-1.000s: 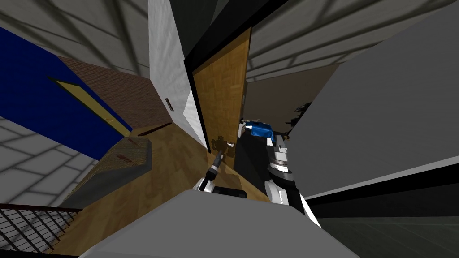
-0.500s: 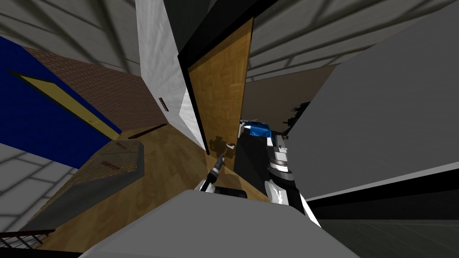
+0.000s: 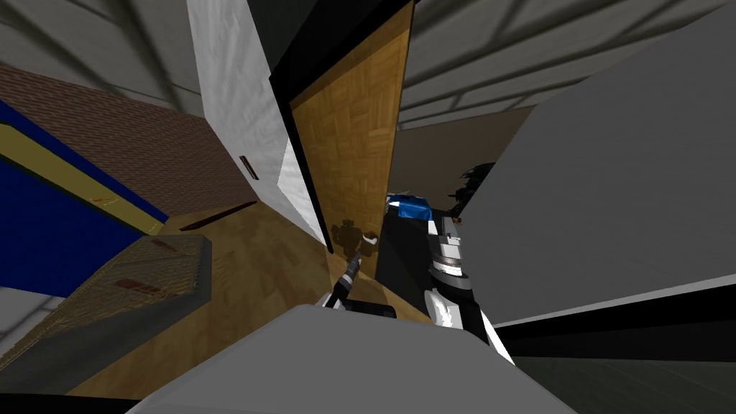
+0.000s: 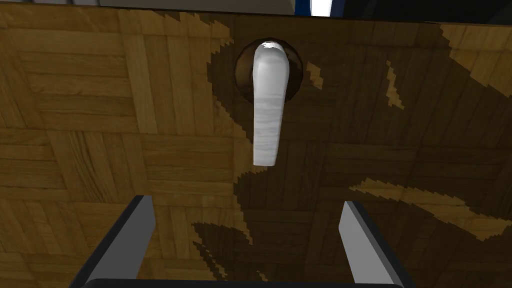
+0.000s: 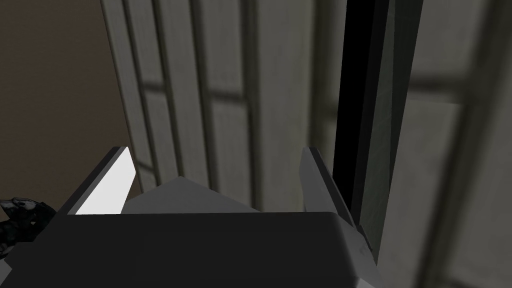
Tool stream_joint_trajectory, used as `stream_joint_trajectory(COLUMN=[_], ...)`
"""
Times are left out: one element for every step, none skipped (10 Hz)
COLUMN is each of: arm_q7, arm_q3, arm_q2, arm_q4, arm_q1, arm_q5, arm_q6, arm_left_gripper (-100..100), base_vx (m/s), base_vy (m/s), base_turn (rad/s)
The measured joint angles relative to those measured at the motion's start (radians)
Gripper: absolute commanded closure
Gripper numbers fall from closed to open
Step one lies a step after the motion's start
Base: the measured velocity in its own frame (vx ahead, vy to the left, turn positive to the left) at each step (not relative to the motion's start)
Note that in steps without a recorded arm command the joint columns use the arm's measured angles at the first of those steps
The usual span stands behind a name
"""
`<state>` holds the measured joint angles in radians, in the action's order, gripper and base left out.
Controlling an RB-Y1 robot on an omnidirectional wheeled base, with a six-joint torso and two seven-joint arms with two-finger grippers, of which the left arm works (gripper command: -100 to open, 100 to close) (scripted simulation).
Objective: Push the door open
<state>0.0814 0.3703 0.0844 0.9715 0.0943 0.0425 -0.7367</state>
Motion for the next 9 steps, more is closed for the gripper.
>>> stream_joint_trajectory(arm_q7=[-0.001,-0.001,-0.001,-0.002,-0.003,-0.004,-0.005,-0.006,-0.007], arm_q3=[0.009,0.009,0.007,0.005,0.003,0.0,-0.004,-0.007,-0.009], arm_q2=[-0.001,-0.001,-0.002,-0.002,-0.003,-0.006,-0.008,-0.011,-0.014], arm_q4=[-0.015,-0.016,-0.019,-0.024,-0.027,-0.034,-0.039,-0.044,-0.048], arm_q1=[-0.003,-0.004,-0.005,-0.008,-0.009,-0.013,-0.016,-0.019,-0.021], arm_q5=[0.002,0.002,0.002,0.001,0.0,-0.001,-0.002,-0.003,-0.004], arm_q6=[0.001,0.002,0.001,0.0,-0.001,-0.002,-0.004,-0.005,-0.005], arm_left_gripper=[-100,-100,-100,-100,-100,-100,-100,-100,-100], base_vx=[0.055,0.119,0.174,0.194,0.192,0.202,0.203,0.201,0.189], base_vy=[0.033,-0.023,-0.042,-0.076,-0.107,-0.092,-0.089,-0.047,-0.062], base_turn=[-0.017,-0.025,-0.032,-0.029,-0.029,-0.03,-0.037,-0.023,-0.027])
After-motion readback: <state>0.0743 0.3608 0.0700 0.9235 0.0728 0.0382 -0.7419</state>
